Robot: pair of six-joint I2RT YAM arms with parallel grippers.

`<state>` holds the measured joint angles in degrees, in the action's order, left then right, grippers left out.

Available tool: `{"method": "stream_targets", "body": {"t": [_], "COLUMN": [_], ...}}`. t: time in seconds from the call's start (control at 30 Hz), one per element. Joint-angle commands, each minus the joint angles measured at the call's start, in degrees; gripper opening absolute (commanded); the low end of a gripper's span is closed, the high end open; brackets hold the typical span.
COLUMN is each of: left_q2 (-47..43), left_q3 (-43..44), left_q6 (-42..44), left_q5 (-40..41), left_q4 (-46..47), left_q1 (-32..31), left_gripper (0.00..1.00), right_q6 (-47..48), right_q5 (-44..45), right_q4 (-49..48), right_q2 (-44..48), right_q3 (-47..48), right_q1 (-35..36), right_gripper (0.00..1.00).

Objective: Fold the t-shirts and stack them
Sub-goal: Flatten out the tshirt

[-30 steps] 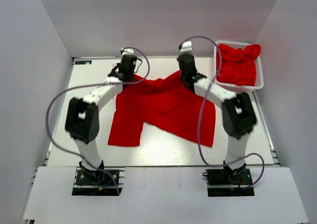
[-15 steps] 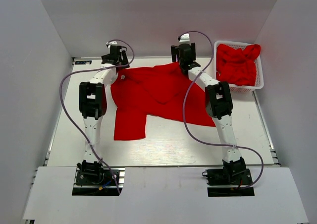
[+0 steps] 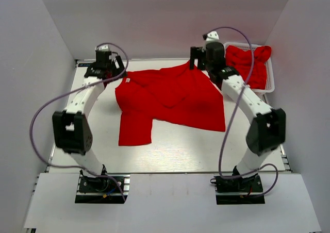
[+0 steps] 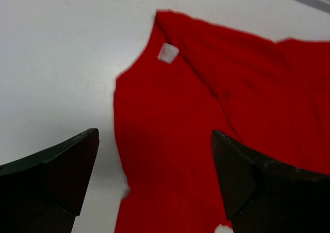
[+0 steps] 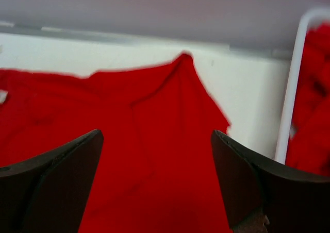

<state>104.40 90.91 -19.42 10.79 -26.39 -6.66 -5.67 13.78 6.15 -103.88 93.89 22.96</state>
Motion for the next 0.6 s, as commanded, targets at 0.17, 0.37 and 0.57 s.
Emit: {"method": "stream_targets", "body": {"t": [0.17, 0.37, 0.57], "left_q2": [-25.44, -32.14, -35.14], "left_q3": [-31.83, -44.76, -51.71], "left_q6": [-9.40, -12.48, -13.01], "left_q5": [-8.50, -11.31, -11.67], "left_q4": [-3.13, -6.22, -5.07], "left_q1": [-0.99, -2.13, -3.89], "left_gripper": [1.00, 1.00, 1.00], "right_q6": [-15.40, -23.94, -23.68], "right_q5": [-1.56, -1.92, -5.17], "right_q4": [13.27, 10.99, 8.79], "right_q2": [19.75, 34.68, 37.87], "right_q3": [-29.62, -43.43, -49.50], "right_q1": [-0.55, -0.55, -0.46], "right_gripper": [0.90, 0.90, 0.90]}}
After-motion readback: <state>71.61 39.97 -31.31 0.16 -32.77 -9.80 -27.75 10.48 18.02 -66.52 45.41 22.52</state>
